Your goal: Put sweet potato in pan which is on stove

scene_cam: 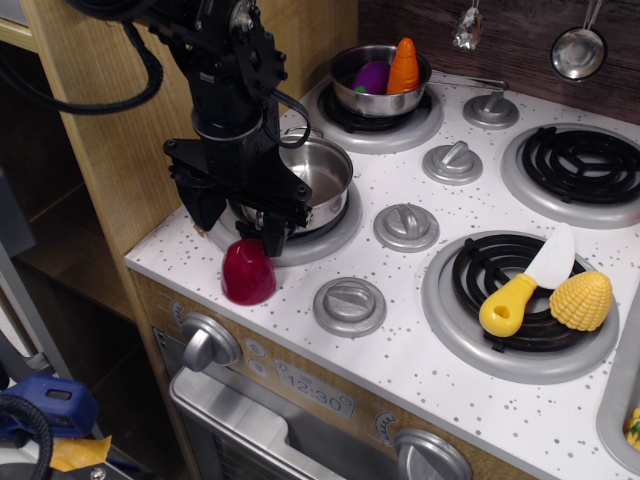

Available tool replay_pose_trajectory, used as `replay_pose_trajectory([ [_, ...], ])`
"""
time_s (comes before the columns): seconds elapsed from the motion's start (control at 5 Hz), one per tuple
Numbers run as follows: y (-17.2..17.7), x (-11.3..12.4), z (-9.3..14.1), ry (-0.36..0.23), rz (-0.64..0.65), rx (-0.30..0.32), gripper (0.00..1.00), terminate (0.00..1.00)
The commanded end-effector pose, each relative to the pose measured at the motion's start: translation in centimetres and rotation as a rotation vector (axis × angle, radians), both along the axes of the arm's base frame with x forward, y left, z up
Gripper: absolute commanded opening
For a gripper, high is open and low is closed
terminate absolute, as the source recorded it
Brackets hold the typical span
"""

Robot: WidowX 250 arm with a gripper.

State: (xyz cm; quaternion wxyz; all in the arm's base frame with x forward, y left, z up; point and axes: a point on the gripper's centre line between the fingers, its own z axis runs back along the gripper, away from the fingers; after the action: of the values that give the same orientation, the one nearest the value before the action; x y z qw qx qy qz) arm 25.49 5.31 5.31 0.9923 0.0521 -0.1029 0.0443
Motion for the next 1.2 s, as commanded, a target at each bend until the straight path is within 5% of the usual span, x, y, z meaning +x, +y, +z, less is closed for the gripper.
replay_pose_trajectory([
  [0.0,0.0,0.0,0.0,0.000,0.000,0.000,1.00,0.00],
  [0.6,1.1,0.7,-3.8,-0.051,0.003,-0.036,1.00,0.00],
  [0.8,1.0,0.8,-3.9,-0.034,0.025,-0.054,0.00,0.00],
  [1.0,0.4,0.2,-2.9,-0.023,0.039,-0.039,0.00,0.00],
])
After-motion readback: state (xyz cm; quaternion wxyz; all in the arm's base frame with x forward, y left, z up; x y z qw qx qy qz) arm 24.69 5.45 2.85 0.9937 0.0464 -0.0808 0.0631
